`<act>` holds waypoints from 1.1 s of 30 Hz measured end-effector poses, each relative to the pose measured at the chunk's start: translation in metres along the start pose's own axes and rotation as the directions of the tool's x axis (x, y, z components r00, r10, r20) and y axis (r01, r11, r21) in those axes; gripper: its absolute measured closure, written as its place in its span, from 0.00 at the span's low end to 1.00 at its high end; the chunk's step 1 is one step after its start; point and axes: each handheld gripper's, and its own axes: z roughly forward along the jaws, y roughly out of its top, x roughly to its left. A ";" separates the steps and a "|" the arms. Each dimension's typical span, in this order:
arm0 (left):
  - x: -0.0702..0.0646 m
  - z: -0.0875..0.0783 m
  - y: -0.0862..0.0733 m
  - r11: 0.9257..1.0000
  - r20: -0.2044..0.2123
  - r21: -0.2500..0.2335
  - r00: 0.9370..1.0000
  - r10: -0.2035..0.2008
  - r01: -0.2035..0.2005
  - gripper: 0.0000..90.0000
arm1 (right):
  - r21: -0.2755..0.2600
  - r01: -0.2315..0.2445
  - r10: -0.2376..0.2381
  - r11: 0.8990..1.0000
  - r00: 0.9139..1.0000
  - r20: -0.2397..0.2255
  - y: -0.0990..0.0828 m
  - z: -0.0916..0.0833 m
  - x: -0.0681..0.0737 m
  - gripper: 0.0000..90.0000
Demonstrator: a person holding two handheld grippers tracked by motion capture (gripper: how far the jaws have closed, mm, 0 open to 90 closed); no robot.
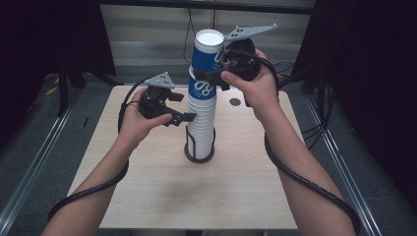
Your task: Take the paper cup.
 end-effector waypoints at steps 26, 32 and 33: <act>0.002 0.001 -0.007 1.000 0.008 0.011 1.000 -0.010 0.010 0.18 | -0.008 0.010 -0.009 1.000 1.000 0.010 0.006 -0.014 -0.003 0.22; 0.001 0.002 -0.006 1.000 0.007 0.015 1.000 -0.008 0.008 0.18 | -0.010 0.004 -0.004 1.000 1.000 0.022 0.003 -0.021 -0.008 0.22; 0.001 0.002 -0.006 1.000 0.006 0.015 1.000 -0.009 0.008 0.18 | -0.007 0.001 0.000 1.000 1.000 0.024 0.002 -0.022 -0.008 0.22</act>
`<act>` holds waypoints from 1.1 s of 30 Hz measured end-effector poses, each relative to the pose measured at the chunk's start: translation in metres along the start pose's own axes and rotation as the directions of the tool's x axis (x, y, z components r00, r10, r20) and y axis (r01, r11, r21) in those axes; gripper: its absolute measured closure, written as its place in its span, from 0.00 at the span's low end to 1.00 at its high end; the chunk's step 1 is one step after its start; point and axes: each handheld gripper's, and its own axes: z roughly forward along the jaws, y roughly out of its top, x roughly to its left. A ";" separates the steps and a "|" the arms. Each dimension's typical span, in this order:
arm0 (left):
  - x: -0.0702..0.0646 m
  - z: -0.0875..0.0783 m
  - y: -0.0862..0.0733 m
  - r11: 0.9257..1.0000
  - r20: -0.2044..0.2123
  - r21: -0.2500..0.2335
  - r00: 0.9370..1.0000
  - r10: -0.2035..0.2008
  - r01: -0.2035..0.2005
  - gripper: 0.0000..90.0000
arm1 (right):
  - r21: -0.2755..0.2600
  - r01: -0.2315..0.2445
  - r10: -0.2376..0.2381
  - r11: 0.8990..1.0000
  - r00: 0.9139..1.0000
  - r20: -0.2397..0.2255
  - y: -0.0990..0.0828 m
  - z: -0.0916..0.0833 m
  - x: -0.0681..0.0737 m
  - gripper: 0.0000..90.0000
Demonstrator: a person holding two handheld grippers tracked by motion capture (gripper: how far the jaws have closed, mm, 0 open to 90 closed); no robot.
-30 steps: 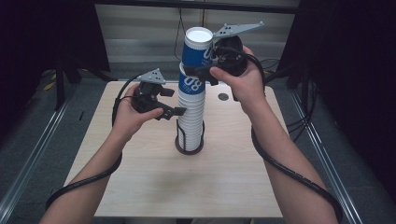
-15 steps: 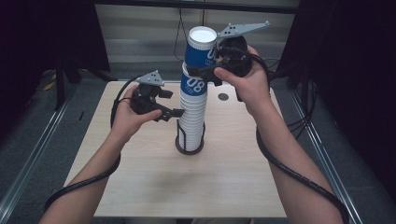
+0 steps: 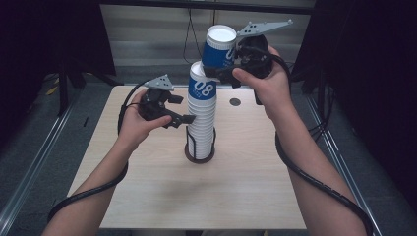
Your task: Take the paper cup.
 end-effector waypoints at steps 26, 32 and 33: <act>-0.003 0.005 0.000 1.000 -0.009 0.019 1.000 0.021 -0.021 0.25 | -0.006 -0.019 0.020 1.000 0.999 0.031 -0.029 -0.029 -0.012 0.22; -0.002 0.004 -0.003 1.000 -0.012 0.023 1.000 0.018 -0.018 0.23 | 0.000 -0.027 0.027 1.000 0.999 0.035 -0.038 -0.034 -0.016 0.22; -0.002 0.004 -0.004 1.000 -0.011 0.019 1.000 0.008 -0.008 0.22 | 0.001 -0.028 0.028 1.000 0.999 0.036 -0.040 -0.034 -0.017 0.22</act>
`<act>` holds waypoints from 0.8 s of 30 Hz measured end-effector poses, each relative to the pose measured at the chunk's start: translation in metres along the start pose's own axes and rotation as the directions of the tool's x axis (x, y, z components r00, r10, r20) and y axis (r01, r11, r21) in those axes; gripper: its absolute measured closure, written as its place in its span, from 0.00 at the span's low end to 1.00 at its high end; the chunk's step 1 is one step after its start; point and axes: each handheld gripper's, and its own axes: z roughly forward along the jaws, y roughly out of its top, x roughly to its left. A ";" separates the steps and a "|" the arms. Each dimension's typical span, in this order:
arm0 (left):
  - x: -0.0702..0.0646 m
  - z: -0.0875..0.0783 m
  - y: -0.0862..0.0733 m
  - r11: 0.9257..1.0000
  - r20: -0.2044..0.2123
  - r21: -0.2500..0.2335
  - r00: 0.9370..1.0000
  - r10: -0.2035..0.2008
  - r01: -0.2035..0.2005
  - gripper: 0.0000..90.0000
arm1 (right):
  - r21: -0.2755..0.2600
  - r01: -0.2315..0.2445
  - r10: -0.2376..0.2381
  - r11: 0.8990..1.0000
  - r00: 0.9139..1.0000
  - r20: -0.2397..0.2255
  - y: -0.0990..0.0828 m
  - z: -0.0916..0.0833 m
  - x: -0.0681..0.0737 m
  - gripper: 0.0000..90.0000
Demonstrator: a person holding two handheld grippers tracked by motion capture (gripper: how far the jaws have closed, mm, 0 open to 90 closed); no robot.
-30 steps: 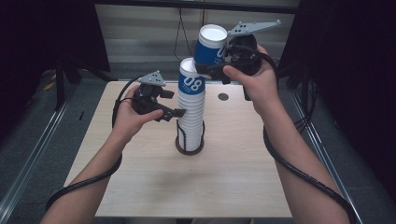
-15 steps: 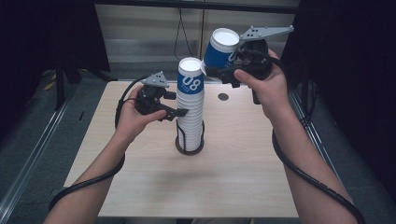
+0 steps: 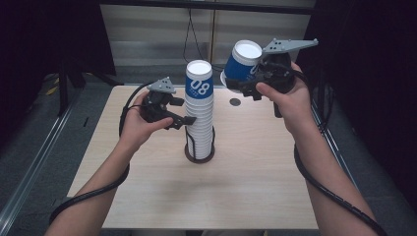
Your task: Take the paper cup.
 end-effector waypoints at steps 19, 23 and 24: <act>0.002 -0.007 -0.022 1.000 -0.005 0.003 1.000 -0.029 0.029 0.19 | 0.039 -0.017 0.017 0.999 1.000 0.003 -0.051 -0.002 -0.008 0.22; 0.002 -0.008 -0.029 0.999 -0.011 0.007 0.999 -0.034 0.034 0.19 | 0.059 -0.008 0.008 0.998 1.000 0.003 -0.060 0.000 -0.006 0.22; 0.002 -0.008 -0.031 0.999 -0.010 0.010 0.999 -0.031 0.031 0.19 | 0.069 0.002 -0.002 0.998 1.000 0.004 -0.062 0.001 -0.005 0.22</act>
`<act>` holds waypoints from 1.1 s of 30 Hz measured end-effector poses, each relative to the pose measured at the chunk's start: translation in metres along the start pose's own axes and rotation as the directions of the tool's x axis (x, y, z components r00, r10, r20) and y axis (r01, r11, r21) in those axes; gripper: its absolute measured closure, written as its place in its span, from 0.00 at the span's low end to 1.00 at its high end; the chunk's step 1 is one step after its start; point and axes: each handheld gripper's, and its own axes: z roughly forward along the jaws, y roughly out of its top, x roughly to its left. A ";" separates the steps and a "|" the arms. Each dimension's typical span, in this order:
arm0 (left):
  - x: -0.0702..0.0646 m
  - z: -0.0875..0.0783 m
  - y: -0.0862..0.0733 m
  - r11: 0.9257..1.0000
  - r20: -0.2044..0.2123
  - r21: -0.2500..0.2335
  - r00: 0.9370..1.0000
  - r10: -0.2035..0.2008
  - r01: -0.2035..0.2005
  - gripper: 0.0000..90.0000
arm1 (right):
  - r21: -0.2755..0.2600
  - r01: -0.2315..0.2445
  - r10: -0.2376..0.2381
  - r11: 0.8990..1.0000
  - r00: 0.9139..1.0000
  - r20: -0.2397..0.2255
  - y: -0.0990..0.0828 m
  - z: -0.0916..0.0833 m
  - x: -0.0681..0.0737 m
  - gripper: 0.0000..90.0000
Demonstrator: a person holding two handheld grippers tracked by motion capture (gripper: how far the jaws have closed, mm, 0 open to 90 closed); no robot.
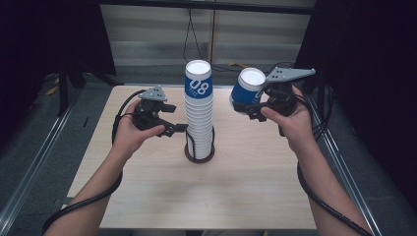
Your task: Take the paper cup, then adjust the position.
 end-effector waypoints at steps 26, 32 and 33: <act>-0.009 0.005 -0.041 0.999 0.017 0.020 1.000 -0.026 0.026 0.18 | 0.042 0.021 -0.020 0.999 0.999 -0.032 -0.059 0.007 0.015 0.22; -0.013 0.006 -0.048 0.999 0.021 0.026 0.999 -0.024 0.024 0.18 | 0.057 0.033 -0.031 0.998 0.998 -0.048 -0.074 0.013 0.021 0.22; -0.015 0.006 -0.050 0.999 0.016 0.032 1.000 -0.017 0.016 0.18 | 0.064 0.040 -0.036 0.997 0.998 -0.049 -0.076 0.015 0.022 0.22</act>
